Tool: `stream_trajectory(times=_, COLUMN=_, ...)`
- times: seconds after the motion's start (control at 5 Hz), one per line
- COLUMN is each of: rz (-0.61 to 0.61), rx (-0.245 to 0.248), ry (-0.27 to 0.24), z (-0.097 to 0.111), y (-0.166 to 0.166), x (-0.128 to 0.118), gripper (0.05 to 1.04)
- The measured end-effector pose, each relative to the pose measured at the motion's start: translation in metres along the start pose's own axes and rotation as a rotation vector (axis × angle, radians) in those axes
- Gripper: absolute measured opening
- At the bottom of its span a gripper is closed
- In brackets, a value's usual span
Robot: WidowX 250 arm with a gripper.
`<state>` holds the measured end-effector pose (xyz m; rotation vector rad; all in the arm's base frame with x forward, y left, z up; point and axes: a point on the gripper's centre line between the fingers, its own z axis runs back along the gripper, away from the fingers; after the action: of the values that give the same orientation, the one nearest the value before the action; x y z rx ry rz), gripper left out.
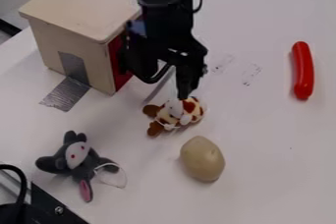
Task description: Take the giraffe and put it to the top of drawer
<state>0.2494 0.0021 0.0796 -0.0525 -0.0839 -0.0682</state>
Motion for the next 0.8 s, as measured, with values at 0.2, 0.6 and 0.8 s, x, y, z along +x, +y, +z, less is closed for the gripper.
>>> stream_trajectory(times=0.2, rz=-0.028, rx=0.005, ry=-0.025, z=-0.023, y=-0.005, x=0.009, gripper=1.0)
stream_trajectory(times=0.6, rz=-0.073, rx=0.03, ry=-0.029, z=-0.062, y=-0.001, x=0.019, gripper=1.0)
stream_trajectory(times=0.8, rz=-0.082, rx=0.059, ry=0.023, z=-0.079, y=0.008, x=0.013, gripper=0.999)
